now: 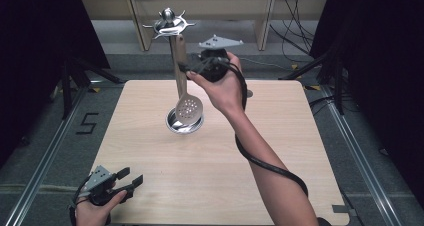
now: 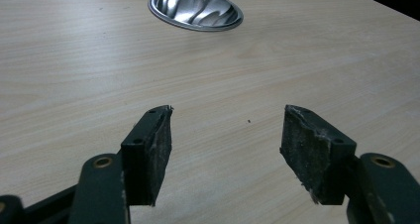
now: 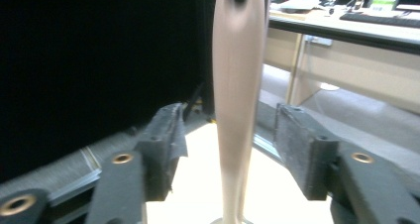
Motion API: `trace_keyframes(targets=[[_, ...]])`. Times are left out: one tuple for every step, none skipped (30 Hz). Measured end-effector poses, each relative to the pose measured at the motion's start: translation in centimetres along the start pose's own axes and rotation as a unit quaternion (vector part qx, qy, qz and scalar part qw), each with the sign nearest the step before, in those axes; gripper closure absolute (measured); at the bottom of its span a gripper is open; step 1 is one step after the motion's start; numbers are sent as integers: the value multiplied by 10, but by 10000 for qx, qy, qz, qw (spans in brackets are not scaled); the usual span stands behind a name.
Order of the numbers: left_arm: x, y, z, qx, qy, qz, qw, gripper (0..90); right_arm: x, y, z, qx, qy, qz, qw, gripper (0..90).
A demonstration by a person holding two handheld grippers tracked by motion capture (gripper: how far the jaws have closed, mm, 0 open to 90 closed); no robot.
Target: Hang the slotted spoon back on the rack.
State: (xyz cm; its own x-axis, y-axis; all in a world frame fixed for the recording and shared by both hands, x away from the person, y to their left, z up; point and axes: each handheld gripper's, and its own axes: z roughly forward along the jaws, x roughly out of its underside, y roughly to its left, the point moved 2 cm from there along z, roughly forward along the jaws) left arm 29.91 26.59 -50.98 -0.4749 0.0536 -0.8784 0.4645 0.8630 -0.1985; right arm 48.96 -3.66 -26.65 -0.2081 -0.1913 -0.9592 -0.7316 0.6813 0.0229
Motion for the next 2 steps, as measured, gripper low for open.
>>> trace_keyframes(targets=[[0,1,0,15,-14,2,10000,355,5,-1,-6,17,15,-123,9999,411],[0,1,1,15,-11,1,10000,355,15,-3,-17,58,83,-287,9995,407]])
